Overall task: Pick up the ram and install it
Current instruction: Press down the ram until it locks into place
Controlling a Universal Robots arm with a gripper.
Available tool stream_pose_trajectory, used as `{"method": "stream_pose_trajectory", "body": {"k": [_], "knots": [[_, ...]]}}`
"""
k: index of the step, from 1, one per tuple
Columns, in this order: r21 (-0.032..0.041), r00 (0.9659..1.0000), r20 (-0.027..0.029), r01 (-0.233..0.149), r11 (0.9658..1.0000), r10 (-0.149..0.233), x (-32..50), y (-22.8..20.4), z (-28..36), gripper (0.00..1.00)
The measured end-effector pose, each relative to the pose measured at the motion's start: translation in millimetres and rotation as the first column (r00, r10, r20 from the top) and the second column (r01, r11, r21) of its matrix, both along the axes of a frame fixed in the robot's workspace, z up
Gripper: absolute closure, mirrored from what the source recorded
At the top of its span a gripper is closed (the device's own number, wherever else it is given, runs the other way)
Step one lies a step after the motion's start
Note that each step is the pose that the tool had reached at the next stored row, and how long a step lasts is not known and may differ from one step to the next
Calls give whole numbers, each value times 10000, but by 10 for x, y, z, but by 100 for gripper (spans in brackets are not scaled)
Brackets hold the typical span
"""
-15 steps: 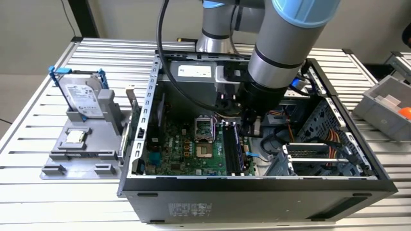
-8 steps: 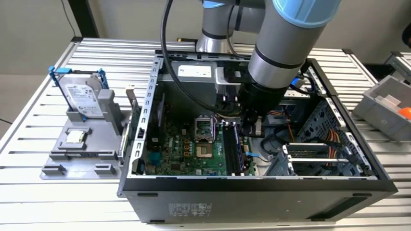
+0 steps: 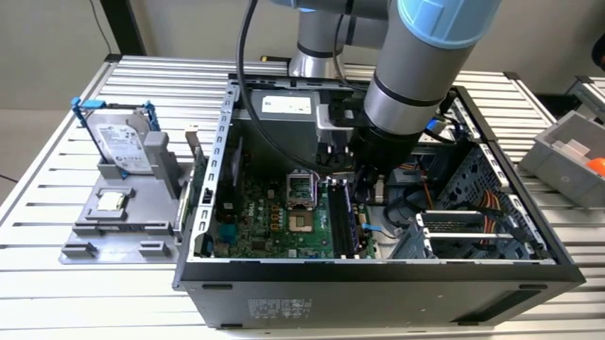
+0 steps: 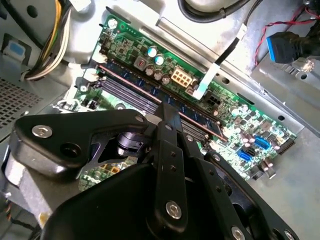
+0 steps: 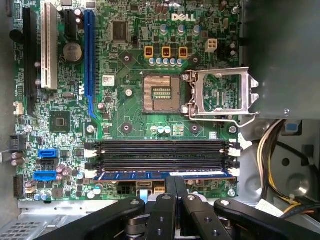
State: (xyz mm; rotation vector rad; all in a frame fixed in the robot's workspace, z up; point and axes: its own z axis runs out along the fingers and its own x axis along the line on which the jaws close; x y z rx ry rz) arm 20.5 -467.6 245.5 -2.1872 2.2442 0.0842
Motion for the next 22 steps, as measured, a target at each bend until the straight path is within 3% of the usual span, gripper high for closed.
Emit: {"method": "stream_pose_trajectory", "body": {"k": [7,16,22], "knots": [[-16,9999,1,121,9999,-121,3,1,-120,100],[-16,9999,1,138,9999,-138,2,0,-130,100],[-34,9999,7,138,9999,-138,2,0,-213,100]]}}
